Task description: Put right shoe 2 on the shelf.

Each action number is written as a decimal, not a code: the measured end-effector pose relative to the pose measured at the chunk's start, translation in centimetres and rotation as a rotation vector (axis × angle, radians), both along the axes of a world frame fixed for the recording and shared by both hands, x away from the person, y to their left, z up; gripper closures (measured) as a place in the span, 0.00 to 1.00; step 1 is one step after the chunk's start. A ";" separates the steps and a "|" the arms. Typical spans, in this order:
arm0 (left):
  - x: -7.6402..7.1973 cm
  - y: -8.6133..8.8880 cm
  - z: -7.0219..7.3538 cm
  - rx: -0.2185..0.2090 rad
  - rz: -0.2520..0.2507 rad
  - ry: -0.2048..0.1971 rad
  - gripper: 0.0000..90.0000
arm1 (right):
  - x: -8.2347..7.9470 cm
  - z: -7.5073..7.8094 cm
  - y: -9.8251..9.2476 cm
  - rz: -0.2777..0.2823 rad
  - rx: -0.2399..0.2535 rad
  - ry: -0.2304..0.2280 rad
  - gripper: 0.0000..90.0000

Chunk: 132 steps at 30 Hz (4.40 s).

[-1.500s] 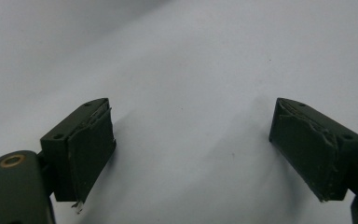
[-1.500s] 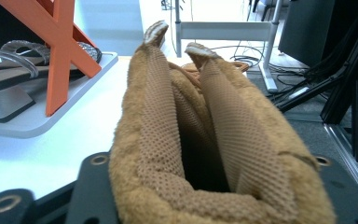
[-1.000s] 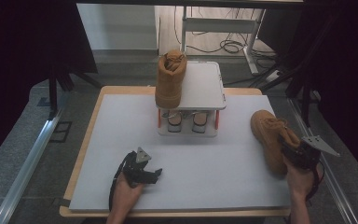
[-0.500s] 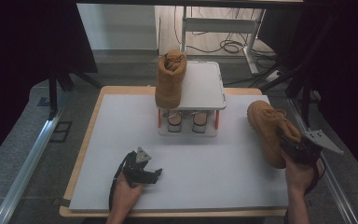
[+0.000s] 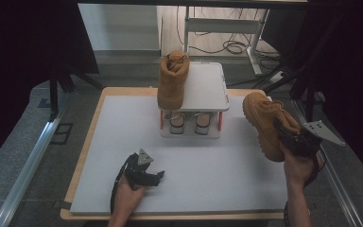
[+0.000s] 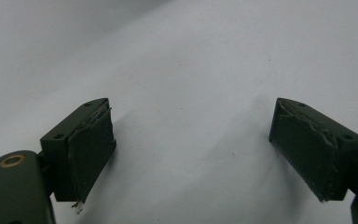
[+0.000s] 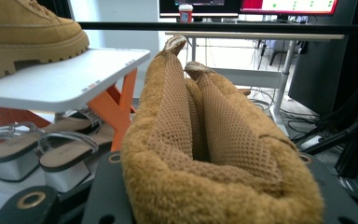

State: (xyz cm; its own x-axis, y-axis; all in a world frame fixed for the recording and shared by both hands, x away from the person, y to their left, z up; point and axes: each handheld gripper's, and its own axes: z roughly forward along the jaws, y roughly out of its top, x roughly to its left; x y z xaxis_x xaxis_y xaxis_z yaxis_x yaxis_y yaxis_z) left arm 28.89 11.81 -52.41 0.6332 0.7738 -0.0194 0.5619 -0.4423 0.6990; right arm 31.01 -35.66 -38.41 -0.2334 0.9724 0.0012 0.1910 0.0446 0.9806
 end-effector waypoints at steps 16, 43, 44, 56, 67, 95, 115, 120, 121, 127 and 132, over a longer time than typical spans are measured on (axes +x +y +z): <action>0.0 0.0 0.0 0.003 -0.003 -0.003 0.15 | 0.9 3.3 1.4 0.029 -0.001 -0.049 0.62; 0.0 0.0 0.0 0.003 -0.003 -0.006 0.15 | 2.9 7.6 4.8 0.061 -0.014 -0.106 0.62; 0.0 0.0 0.0 0.003 -0.003 -0.006 0.15 | 3.0 7.7 5.0 0.063 -0.012 -0.108 0.62; 0.0 0.0 0.0 0.003 -0.003 -0.007 0.15 | 4.5 8.3 8.0 0.105 -0.024 -0.117 0.62; 0.0 0.0 0.0 0.004 -0.003 -0.008 0.15 | 6.0 8.4 10.8 0.141 -0.033 -0.113 0.62; 0.0 0.0 0.0 0.005 -0.003 -0.011 0.15 | 11.9 7.8 15.6 0.190 -0.035 -0.068 0.62; 0.0 0.0 0.0 0.009 -0.007 -0.012 0.15 | 13.4 6.9 17.0 0.197 -0.042 -0.068 0.49; 0.0 0.0 0.0 0.007 -0.005 -0.013 0.15 | 13.3 6.8 17.5 0.186 -0.083 -0.060 0.32; 0.0 0.0 0.0 0.008 -0.005 -0.013 0.15 | 13.4 7.0 17.6 0.178 -0.085 -0.046 0.28; -0.1 0.0 0.0 0.008 -0.005 -0.014 0.15 | 13.6 6.9 17.1 0.218 -0.066 -0.009 0.13; -0.1 0.0 0.0 0.008 -0.005 -0.013 0.15 | 13.5 6.1 16.3 0.268 -0.054 0.023 0.07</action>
State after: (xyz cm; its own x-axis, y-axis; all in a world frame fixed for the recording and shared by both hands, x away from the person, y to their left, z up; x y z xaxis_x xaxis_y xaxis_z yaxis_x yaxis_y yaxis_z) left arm 28.84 11.80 -52.43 0.6372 0.7707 -0.0052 0.5505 -0.4503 0.7030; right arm 44.55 -19.37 -32.30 -0.4827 0.8748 -0.0412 0.1871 0.1490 0.9710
